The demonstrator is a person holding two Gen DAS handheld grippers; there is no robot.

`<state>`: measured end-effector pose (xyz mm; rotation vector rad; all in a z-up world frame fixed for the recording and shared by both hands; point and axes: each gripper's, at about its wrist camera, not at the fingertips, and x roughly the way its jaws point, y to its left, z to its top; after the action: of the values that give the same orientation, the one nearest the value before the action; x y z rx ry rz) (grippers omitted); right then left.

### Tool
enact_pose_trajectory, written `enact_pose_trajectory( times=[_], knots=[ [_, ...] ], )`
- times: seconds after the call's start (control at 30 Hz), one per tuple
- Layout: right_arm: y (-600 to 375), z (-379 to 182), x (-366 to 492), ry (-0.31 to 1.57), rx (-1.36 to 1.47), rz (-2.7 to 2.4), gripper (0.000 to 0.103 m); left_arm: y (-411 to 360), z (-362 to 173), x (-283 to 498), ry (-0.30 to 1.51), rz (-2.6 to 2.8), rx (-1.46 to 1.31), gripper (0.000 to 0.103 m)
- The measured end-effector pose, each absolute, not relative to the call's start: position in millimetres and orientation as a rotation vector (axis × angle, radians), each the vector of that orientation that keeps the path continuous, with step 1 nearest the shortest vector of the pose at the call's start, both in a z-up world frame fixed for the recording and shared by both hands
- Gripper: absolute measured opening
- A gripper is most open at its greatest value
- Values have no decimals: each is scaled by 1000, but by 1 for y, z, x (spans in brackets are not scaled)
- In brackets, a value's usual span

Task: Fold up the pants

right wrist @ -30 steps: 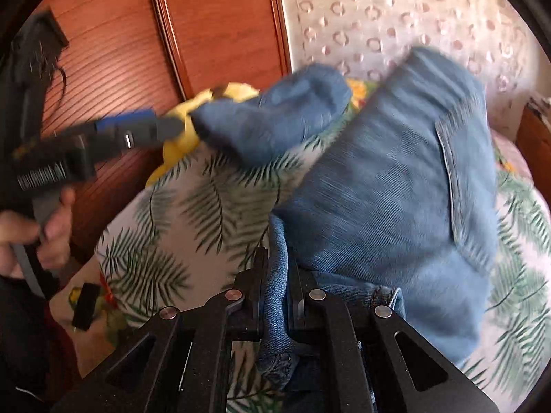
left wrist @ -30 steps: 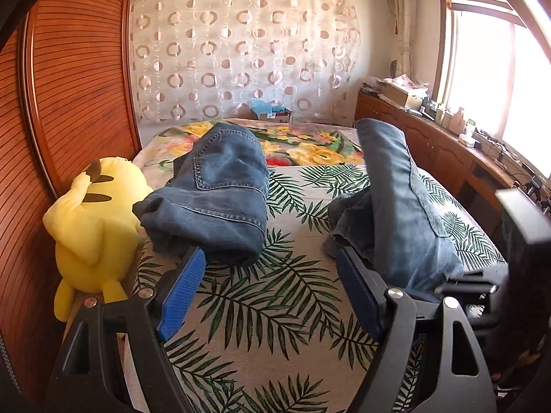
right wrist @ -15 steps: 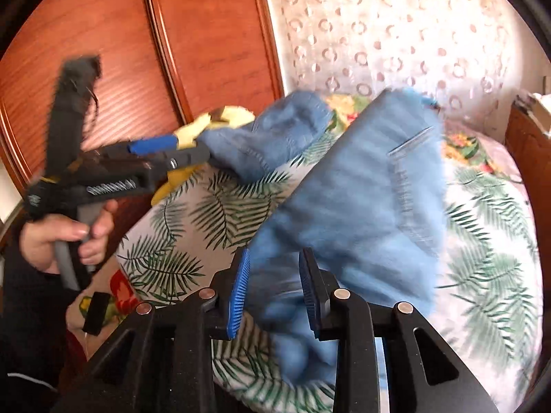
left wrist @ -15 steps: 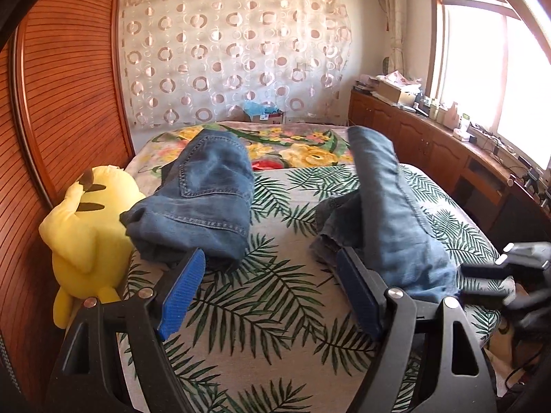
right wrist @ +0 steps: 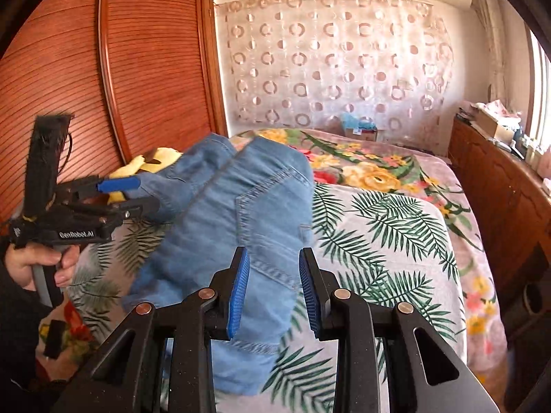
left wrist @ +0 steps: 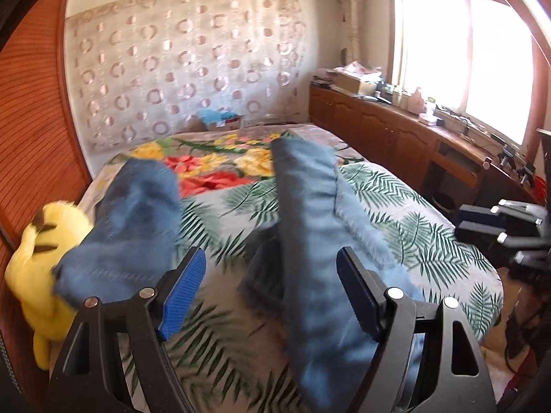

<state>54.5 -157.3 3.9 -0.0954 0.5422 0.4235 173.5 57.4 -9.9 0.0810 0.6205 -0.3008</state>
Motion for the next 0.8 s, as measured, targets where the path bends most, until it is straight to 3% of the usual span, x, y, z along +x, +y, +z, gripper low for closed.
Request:
enact_pose_trajectory(
  times=[0.13, 0.27, 0.33, 0.37, 0.4, 0.67, 0.8],
  knots=[
    [-157, -12, 76, 574, -77, 428, 35, 35, -20, 204, 670, -331, 120, 68],
    [-165, -15, 90, 588, -62, 431, 35, 27, -40, 227, 769, -351, 130, 66],
    [-165, -18, 94, 591, -66, 426, 35, 26, -49, 226, 799, -374, 139, 34],
    [-167, -17, 97, 591, -65, 424, 35, 27, -51, 224, 802, -364, 145, 28],
    [-168, -16, 99, 591, -63, 425, 35, 28, -53, 222, 802, -364, 146, 14],
    [-135, -10, 139, 557, -81, 491, 35, 57, -80, 216, 852, -237, 186, 3],
    [-111, -25, 177, 615, -103, 494, 35, 70, -97, 215, 891, -219, 141, 3]
  ],
)
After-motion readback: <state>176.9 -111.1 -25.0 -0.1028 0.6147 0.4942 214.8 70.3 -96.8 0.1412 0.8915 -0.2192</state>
